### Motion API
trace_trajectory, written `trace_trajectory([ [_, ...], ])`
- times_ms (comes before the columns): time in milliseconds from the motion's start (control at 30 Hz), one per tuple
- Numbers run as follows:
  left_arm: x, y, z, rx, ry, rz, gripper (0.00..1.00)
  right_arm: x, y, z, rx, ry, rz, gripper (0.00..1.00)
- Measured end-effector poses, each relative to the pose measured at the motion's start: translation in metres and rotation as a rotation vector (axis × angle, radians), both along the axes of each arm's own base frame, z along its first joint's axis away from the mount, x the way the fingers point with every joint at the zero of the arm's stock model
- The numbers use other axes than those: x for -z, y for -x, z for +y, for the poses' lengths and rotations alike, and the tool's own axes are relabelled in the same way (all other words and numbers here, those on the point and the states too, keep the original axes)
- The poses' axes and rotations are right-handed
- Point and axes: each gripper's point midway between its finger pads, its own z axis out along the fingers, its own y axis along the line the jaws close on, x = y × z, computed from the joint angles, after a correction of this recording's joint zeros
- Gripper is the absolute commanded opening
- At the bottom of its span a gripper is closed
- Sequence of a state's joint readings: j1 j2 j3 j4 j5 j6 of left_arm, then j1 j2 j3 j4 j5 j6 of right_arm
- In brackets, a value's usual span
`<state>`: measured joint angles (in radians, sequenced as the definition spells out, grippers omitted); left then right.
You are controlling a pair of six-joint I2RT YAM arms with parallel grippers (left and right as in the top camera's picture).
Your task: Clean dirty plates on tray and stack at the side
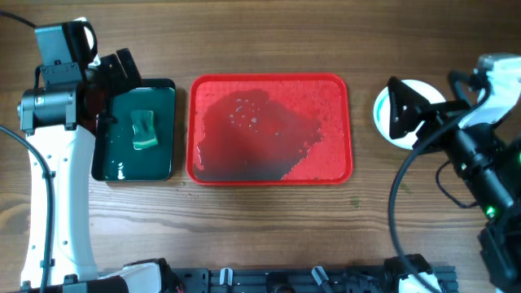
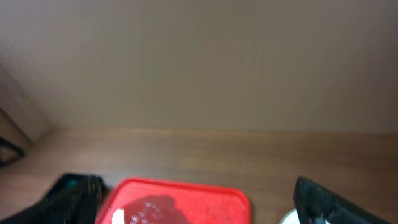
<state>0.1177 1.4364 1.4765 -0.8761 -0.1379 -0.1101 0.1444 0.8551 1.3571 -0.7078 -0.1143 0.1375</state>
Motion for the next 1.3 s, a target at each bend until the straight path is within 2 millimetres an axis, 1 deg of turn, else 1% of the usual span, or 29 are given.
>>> trace_trajectory([
  [33,0.000,0.000,0.000,0.000,0.000,0.000,1.00,0.004,-0.002,-0.002,0.005,0.018,-0.034,1.00],
  [67,0.000,0.000,0.000,0.000,0.000,0.000,1.00,0.015,-0.004,-0.004,0.011,0.036,-0.064,1.00],
  [133,0.000,0.000,0.000,0.000,0.000,0.000,1.00,0.046,-0.007,-0.009,0.026,0.055,-0.091,1.00],
  [167,0.000,0.000,0.000,0.000,0.000,0.000,1.00,0.057,-0.008,-0.010,0.032,0.060,-0.108,1.00],
  [200,0.000,0.000,0.000,0.000,0.000,0.000,1.00,0.073,-0.008,-0.013,0.041,0.066,-0.120,1.00],
  [300,0.000,0.000,0.000,0.000,0.000,0.000,1.00,0.117,-0.002,-0.018,0.058,0.072,-0.165,1.00],
  [333,0.000,0.000,0.000,0.000,0.000,0.000,1.00,0.126,0.000,-0.018,0.059,0.071,-0.182,1.00],
  [467,0.000,0.000,0.000,0.000,0.000,0.000,1.00,0.188,0.010,-0.019,0.060,0.072,-0.209,1.00],
  [500,0.000,0.000,0.000,0.000,0.000,0.000,1.00,0.200,0.012,-0.019,0.060,0.071,-0.212,1.00],
  [633,0.000,0.000,0.000,0.000,0.000,0.001,1.00,0.235,0.018,-0.019,0.056,0.066,-0.243,1.00],
  [733,0.000,0.000,0.000,0.000,0.000,0.000,1.00,0.245,0.021,-0.019,0.055,0.060,-0.258,1.00],
  [867,0.000,0.000,0.000,0.000,0.000,0.001,1.00,0.258,0.023,-0.016,0.042,0.058,-0.221,1.00],
  [1300,0.000,0.000,0.000,0.000,0.000,0.001,1.00,0.258,0.023,-0.015,0.038,0.044,-0.217,1.00],
])
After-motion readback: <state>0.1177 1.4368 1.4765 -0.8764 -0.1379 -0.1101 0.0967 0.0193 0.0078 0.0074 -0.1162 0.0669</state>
